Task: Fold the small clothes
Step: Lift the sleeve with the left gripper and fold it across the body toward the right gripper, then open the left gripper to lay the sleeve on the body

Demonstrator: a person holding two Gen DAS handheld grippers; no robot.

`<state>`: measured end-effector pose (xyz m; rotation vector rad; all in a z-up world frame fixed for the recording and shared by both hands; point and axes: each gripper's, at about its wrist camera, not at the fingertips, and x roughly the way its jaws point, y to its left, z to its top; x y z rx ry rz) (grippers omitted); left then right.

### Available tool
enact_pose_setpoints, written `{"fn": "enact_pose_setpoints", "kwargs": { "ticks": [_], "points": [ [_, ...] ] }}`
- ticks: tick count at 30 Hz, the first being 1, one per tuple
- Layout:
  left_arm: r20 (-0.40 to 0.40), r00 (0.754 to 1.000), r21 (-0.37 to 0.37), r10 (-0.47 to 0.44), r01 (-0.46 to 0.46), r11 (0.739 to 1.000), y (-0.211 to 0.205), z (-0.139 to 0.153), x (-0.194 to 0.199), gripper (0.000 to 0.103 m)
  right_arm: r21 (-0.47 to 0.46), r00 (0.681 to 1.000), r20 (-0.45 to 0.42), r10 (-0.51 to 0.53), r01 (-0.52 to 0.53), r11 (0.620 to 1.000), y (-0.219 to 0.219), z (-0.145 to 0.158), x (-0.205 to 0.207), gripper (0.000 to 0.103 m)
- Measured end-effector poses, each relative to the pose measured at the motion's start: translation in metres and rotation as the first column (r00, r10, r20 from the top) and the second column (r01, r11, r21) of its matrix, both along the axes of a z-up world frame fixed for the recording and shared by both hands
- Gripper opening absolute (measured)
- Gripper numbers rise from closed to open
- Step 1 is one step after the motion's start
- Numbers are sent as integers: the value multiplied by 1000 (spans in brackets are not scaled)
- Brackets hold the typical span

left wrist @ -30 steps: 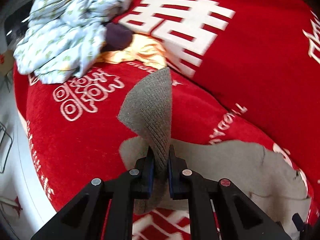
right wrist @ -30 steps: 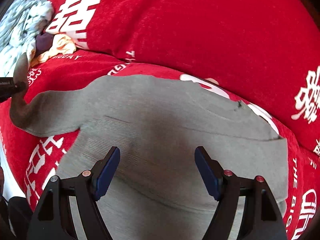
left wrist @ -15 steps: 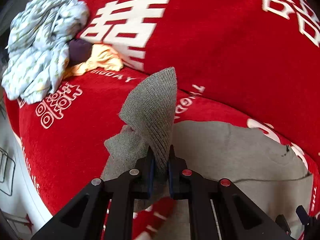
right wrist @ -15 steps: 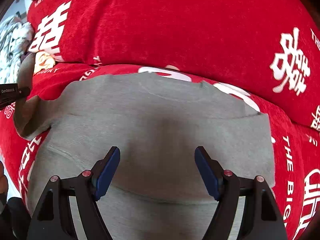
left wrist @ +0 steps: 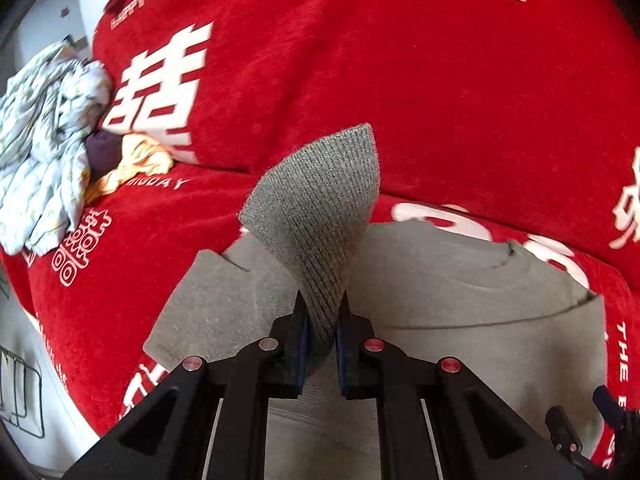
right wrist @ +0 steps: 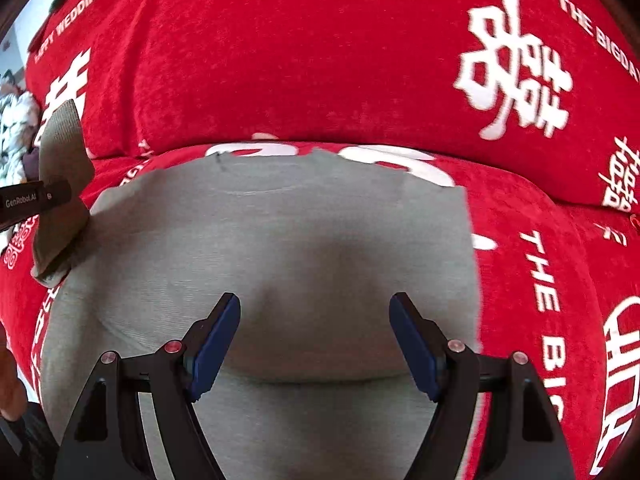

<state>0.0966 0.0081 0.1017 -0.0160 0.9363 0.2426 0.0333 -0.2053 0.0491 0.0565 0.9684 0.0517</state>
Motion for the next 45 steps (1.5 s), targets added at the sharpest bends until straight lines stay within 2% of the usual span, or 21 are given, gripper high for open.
{"fn": "enact_pose_setpoints", "kwargs": {
  "ticks": [11,23,32,40,41,43,44,45],
  "points": [
    [-5,993,48,-120,120,992,-86,5,-11,12,3,998,40,-55,55,998,-55,8,-21,80],
    [-40,970,107,-239,242,964,-175,-10,-26,12,57,990,46,-135,132,990,-111,2,-36,80],
    [-106,952,139,-287,300,944,-210,-44,-29,12,78,985,42,-165,161,984,-133,-3,-45,80],
    [-172,926,80,-335,352,933,-218,-71,-27,13,92,981,25,-192,189,978,-147,-10,-51,80],
    [-173,925,73,-338,355,932,-217,-72,-27,18,93,981,25,-192,189,978,-147,-11,-52,80],
    [-158,921,33,-357,366,930,-214,-70,-27,43,92,982,25,-189,186,978,-147,-11,-52,80],
    [-153,920,12,-362,368,930,-212,-69,-26,74,92,982,25,-189,186,978,-147,-11,-53,80],
    [-141,919,-20,-369,370,929,-210,-68,-27,94,92,982,24,-188,185,978,-147,-12,-53,80]
  ]
}}
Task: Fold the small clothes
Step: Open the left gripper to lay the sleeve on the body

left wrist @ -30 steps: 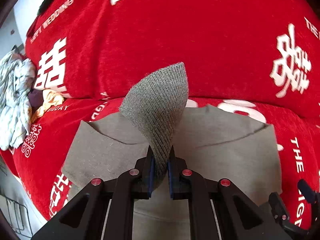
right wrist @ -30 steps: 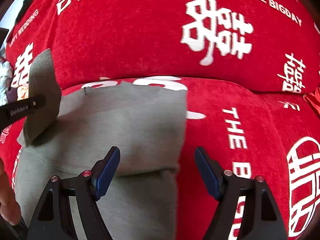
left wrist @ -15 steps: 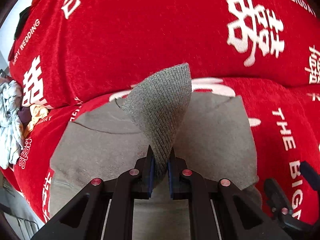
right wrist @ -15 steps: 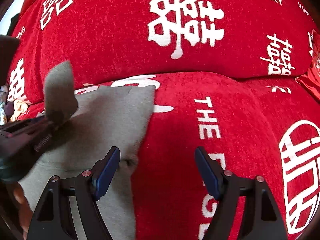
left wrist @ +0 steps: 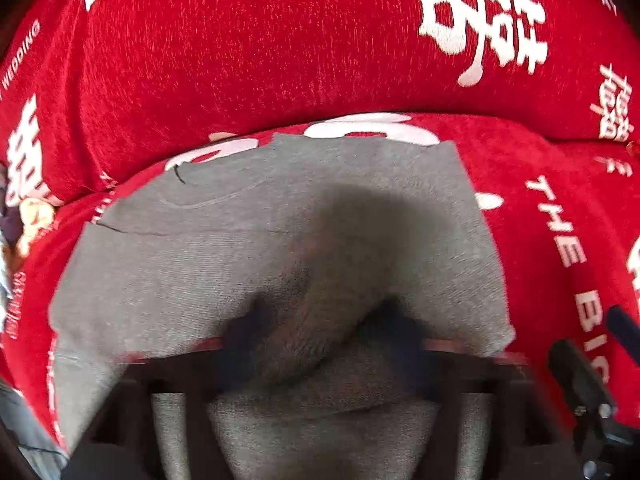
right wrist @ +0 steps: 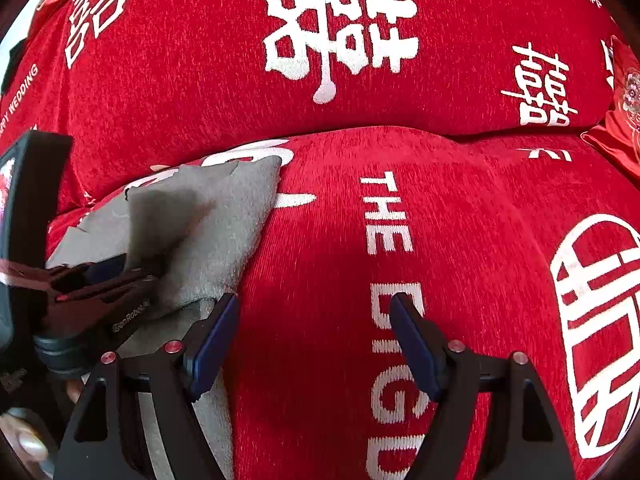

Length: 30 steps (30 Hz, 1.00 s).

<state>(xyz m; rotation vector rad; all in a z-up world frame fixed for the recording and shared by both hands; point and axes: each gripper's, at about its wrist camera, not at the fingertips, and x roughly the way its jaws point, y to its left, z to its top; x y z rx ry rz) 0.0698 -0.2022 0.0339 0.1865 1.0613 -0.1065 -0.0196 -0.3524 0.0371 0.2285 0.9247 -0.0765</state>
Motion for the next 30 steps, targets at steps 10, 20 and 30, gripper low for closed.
{"fn": "enact_pose_setpoints", "kwargs": {
  "ticks": [10,20,30],
  "points": [
    [56,991,-174,-126,133,976,23,29,-26,94,56,1000,20,1,-2,998,-3,3,-6,80],
    [12,995,-177,94,-90,980,112,27,3,94,158,997,25,71,-75,985,43,30,61,80],
    [-44,995,-89,91,-94,992,124,-7,-1,94,-350,932,-290,219,-316,882,132,1,105,80]
  ]
}}
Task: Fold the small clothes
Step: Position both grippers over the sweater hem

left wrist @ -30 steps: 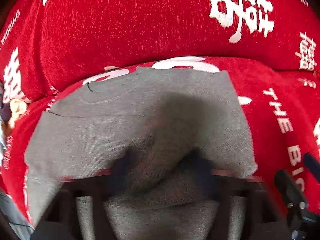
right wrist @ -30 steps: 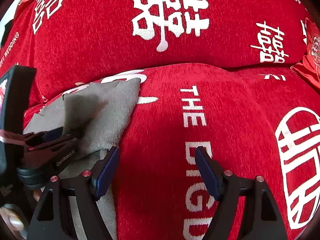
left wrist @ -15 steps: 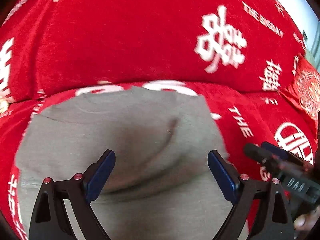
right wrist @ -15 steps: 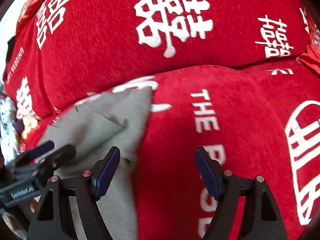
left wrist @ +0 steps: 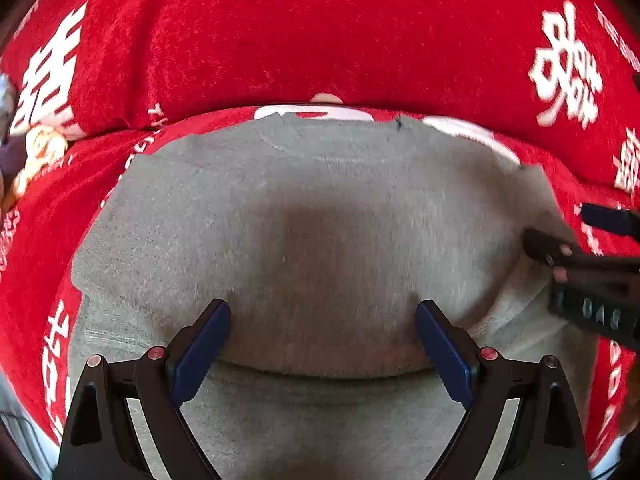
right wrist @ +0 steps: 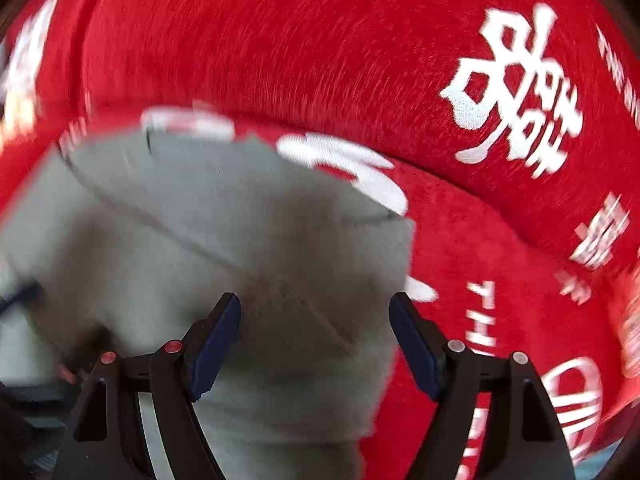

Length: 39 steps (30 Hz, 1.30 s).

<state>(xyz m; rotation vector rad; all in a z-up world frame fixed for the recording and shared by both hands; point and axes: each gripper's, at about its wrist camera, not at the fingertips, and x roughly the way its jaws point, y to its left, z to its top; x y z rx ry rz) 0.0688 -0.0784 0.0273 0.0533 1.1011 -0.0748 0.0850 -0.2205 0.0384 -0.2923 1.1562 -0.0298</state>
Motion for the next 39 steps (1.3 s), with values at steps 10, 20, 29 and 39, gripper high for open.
{"fn": "enact_pose_setpoints", "kwargs": {
  "ticks": [10,20,29,39],
  "points": [
    [85,993,-8,-84,85,996,1,22,-23,94,212,977,99,-189,165,963,-72,26,-87,80],
    [70,996,29,-56,54,998,15,14,-11,94,383,988,126,-86,31,923,1,22,-39,80],
    [46,997,18,-55,54,998,40,0,-10,94,340,994,66,-82,55,939,-1,-3,-59,79],
    [38,999,-7,-19,19,1000,59,-4,2,94,306,993,95,-75,43,951,9,2,-44,79]
  ]
}}
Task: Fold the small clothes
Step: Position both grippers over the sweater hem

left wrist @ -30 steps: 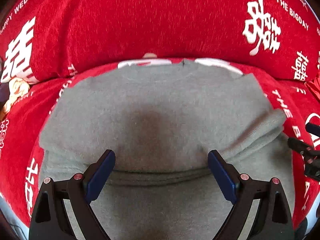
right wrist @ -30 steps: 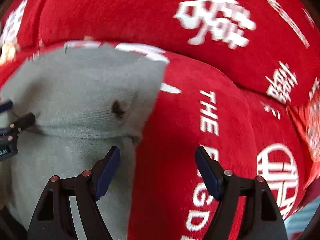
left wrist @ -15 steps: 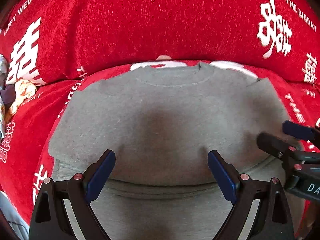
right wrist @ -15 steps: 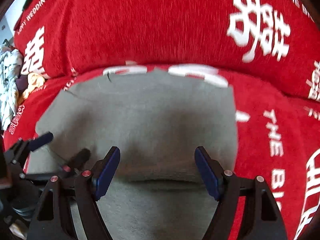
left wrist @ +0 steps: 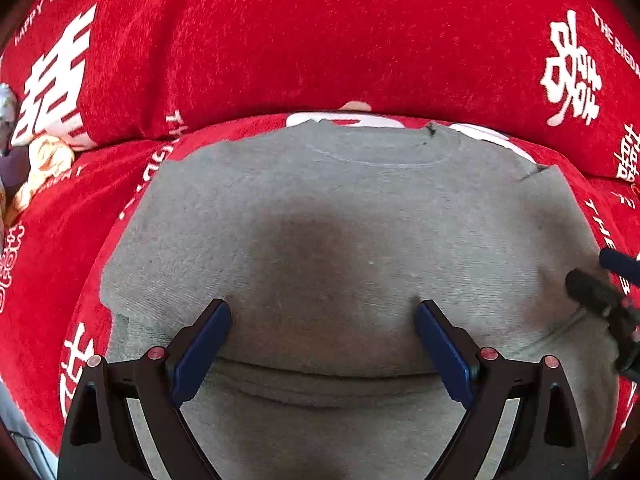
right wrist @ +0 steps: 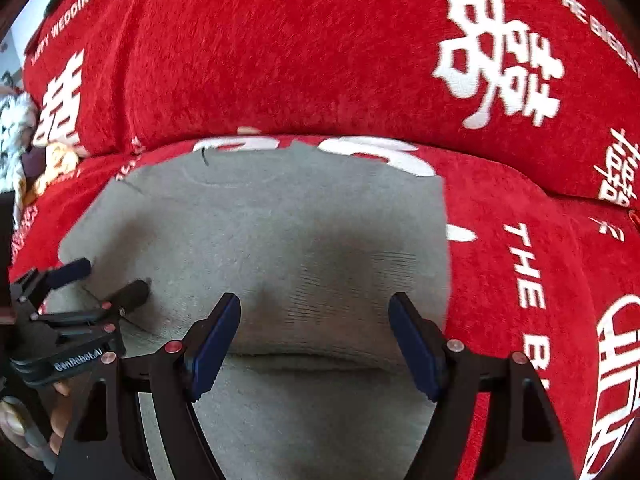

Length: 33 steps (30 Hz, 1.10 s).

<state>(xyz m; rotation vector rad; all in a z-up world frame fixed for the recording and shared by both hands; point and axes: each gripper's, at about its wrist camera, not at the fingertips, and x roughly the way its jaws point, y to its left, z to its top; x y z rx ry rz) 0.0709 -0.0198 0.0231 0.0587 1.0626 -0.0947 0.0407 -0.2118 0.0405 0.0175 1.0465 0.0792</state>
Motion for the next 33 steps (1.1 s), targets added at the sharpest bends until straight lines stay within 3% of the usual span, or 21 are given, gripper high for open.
{"fn": "enact_pose_setpoints", "kwargs": {
  "ticks": [2,5,8,12,14,16,18,21,23,25,29,33],
  "points": [
    [-1,1000,-7,-10,10,1000,4,-3,2,99,-40,999,-45,-1,-1,999,-1,-18,3,79],
    [-5,1000,-4,-3,3,1000,15,-3,6,102,-10,999,-17,-27,27,1000,-10,-14,0,79],
    [-3,998,-15,66,-66,998,32,0,14,102,-2,997,7,-71,71,998,-11,0,0,79],
    [-53,994,-64,93,-97,993,45,-4,36,102,46,999,1,-43,43,998,2,6,13,79],
    [-76,993,-20,90,-92,996,46,-13,47,102,33,999,-34,-8,10,999,11,-3,23,79],
    [-71,995,-3,68,-68,998,47,-15,54,102,-24,998,-58,-37,36,999,8,-17,33,79],
    [-87,994,9,73,-72,997,50,-12,52,102,-16,995,-42,-89,88,996,-2,-14,33,79],
    [-44,996,12,78,-78,997,50,2,33,102,7,992,6,-122,122,992,-7,2,17,79],
    [-43,999,-25,32,-33,999,42,5,11,102,34,996,25,-86,85,996,-2,8,1,79],
    [-25,1000,-15,-11,10,1000,32,5,-8,102,37,999,34,-35,34,999,9,7,-19,79],
    [-13,998,59,-64,65,996,13,-13,-40,102,-17,1000,-13,12,-12,1000,28,-16,-49,79],
    [-6,999,23,-39,39,999,22,-8,-59,102,-56,998,59,21,-18,998,31,-15,-81,80]
  ]
}}
